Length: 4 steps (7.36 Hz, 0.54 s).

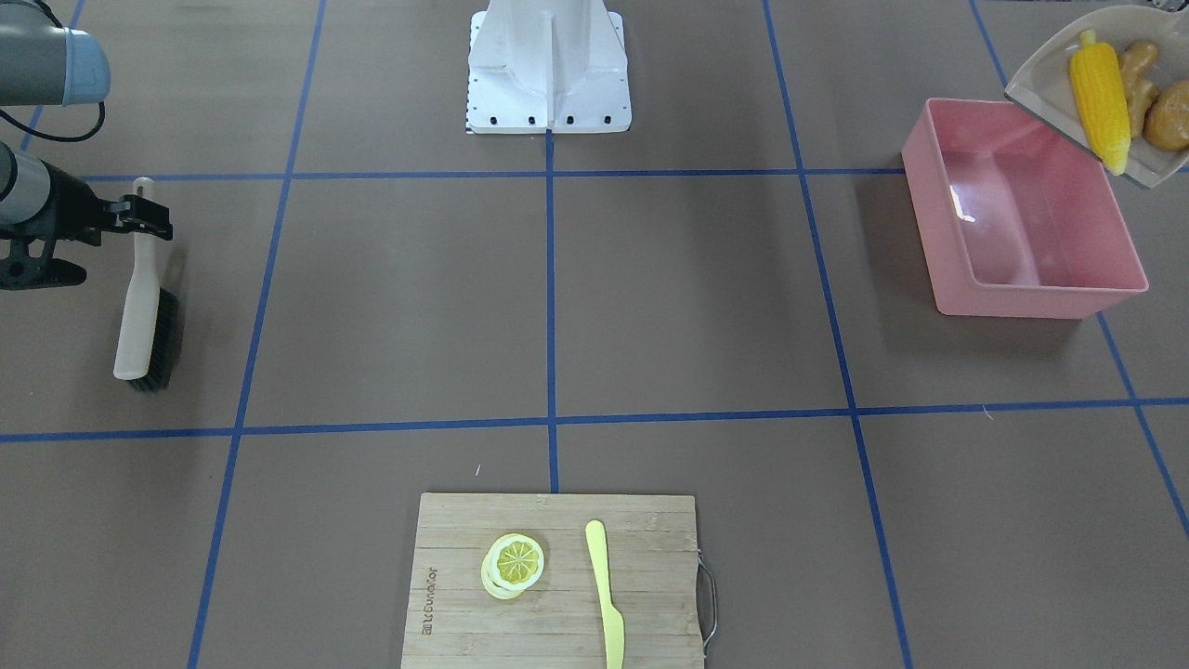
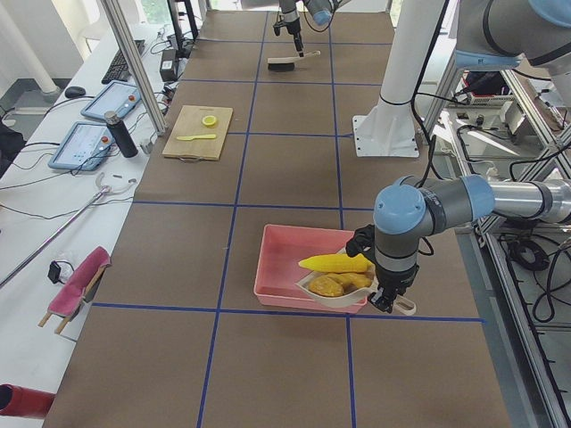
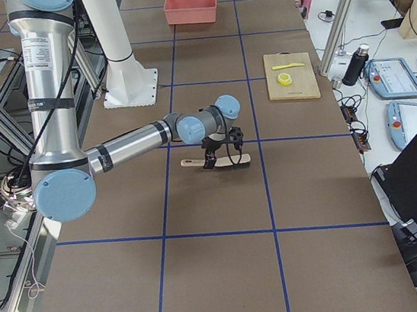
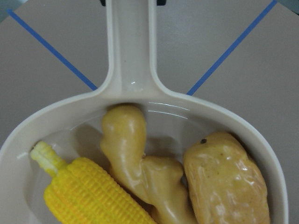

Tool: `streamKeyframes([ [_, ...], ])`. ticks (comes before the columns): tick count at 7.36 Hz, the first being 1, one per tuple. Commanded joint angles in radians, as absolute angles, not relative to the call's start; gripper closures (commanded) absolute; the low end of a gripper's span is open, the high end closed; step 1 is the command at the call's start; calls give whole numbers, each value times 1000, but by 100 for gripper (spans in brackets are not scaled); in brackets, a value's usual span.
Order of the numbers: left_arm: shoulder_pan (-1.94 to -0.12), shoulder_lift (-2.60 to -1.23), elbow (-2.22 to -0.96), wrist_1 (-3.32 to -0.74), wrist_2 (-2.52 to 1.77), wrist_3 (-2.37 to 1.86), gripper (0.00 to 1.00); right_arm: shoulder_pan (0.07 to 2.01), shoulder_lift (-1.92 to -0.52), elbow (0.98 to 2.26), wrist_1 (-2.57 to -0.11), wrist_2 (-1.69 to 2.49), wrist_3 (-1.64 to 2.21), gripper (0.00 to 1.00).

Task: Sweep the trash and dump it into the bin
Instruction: 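Set the brush down on the table and open the right gripper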

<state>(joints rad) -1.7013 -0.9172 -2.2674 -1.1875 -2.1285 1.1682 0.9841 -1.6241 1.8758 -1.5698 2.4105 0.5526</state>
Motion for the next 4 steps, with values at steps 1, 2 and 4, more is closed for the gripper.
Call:
streamKeyframes([
  [1, -1640, -957, -2273, -1091, -2066, 1166, 100, 1098, -1615, 1849, -1569, 2328, 500, 0],
  [2, -1605, -962, -2296, -1075, -2042, 1157, 100, 1158, -1618, 1830, -1572, 2228, 394, 0],
  [4, -1566, -969, -2339, -1020, -2019, 1120, 100, 1335, -1627, 1729, -1572, 2204, 132, 0],
])
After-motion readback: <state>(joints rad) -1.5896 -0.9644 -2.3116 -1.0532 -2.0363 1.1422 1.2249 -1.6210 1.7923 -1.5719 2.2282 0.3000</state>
